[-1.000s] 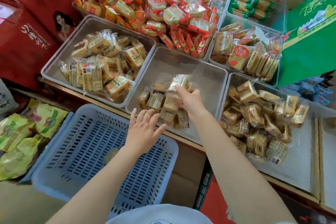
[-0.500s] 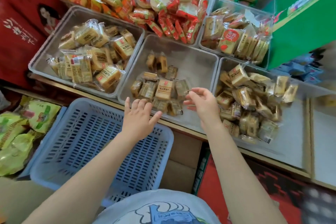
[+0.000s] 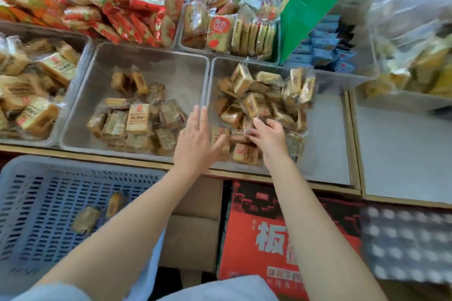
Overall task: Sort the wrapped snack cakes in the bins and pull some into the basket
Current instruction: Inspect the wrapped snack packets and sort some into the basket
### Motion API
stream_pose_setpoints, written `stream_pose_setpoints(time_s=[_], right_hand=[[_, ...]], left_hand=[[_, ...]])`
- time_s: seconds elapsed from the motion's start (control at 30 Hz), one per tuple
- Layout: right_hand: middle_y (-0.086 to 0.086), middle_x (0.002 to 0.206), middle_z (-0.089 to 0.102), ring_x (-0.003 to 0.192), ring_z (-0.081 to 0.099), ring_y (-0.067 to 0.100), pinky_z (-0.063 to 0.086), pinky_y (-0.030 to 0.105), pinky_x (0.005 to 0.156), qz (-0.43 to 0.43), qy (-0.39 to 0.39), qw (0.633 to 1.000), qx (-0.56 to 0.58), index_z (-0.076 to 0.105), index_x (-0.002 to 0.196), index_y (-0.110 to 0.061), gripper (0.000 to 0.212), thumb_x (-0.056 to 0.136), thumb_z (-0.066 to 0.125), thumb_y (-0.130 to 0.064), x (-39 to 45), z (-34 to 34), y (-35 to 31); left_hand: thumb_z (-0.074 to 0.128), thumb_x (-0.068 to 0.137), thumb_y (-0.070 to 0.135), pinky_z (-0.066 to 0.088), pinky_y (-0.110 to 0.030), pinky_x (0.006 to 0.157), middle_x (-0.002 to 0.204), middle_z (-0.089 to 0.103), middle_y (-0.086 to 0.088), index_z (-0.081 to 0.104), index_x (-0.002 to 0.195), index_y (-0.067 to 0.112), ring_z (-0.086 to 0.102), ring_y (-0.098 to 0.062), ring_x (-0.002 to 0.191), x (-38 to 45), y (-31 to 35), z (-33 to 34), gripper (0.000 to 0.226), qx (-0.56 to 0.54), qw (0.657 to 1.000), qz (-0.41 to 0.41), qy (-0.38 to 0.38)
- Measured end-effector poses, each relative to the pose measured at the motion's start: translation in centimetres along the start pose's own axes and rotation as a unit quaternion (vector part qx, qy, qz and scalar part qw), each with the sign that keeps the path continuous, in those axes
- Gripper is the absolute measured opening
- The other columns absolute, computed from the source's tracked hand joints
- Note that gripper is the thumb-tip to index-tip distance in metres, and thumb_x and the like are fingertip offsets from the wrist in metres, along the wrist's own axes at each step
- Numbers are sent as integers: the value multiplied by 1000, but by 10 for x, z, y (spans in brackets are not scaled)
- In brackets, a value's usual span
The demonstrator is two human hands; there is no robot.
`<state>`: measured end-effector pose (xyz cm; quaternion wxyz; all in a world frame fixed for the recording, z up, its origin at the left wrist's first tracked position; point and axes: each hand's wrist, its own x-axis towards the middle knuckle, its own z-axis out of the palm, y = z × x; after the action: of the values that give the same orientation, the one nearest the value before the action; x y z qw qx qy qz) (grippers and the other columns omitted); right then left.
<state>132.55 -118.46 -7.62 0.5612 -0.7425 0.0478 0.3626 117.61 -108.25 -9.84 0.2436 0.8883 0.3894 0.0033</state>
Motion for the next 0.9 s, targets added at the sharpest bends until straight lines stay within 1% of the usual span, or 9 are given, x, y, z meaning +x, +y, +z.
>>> stream_pose_setpoints(time_s=[0.07,0.17,0.27,0.33,0.5,0.63,0.73,0.8,0.9], right_hand=[[3,110,64,101,73,22,62,34,87,20,-22,1000,7,50,135,-4,46,100,64,-31,12,5,-4],[5,118,58,79,76,15,64,30,75,65,1,996,55,29,154,-8,69,101,59,-40,25,15,-12],[6,107,57,73,71,15,63,28,67,102,34,988,109,38,144,-5,55,104,54,-39,32,23,-17],[9,106,60,74,71,17,63,27,62,119,50,981,142,43,138,-6,50,103,56,-40,33,25,-17],[14,113,60,93,72,26,64,36,72,160,29,957,239,44,128,-11,49,101,55,-50,34,20,-21],[17,113,61,96,71,28,63,35,75,169,16,950,263,48,132,-4,43,101,64,-29,36,17,-23],[17,110,62,89,70,26,62,31,72,172,18,947,271,50,133,-2,41,97,68,-11,35,18,-22],[16,110,63,85,67,22,61,28,72,165,17,951,260,52,131,-1,42,95,70,-8,34,17,-20],[14,117,68,84,66,18,55,26,62,139,-18,969,204,56,129,-5,44,91,76,-12,29,13,-15]], left_hand=[[33,100,66,32,-43,122,172,3,-10,1,164,11,7,-21,159,3,4,3,90,6,1000,-19,4],[29,98,69,39,-43,115,173,2,-7,-1,164,13,8,-19,158,3,7,4,91,24,999,-30,6],[28,97,69,42,-42,112,173,1,-5,-1,164,13,9,-17,158,3,7,3,92,30,999,-32,5],[29,98,69,41,-42,112,173,1,-5,-1,164,14,10,-17,158,3,8,3,91,29,999,-33,4],[28,97,69,40,-40,113,173,0,-3,-3,164,15,11,-17,158,2,10,2,91,36,999,-34,0],[28,98,70,40,-40,113,173,-1,-3,-4,164,16,11,-18,158,2,9,2,90,39,999,-35,-4],[29,99,69,40,-41,113,173,-2,-2,-4,164,17,11,-18,158,2,9,2,90,37,999,-38,-6],[29,99,69,40,-41,113,173,-2,-3,-5,164,17,11,-18,158,2,9,2,90,34,999,-38,-6],[26,98,71,38,-41,114,173,-2,-2,-4,164,18,10,-17,158,2,8,2,90,18,999,-37,-12]])
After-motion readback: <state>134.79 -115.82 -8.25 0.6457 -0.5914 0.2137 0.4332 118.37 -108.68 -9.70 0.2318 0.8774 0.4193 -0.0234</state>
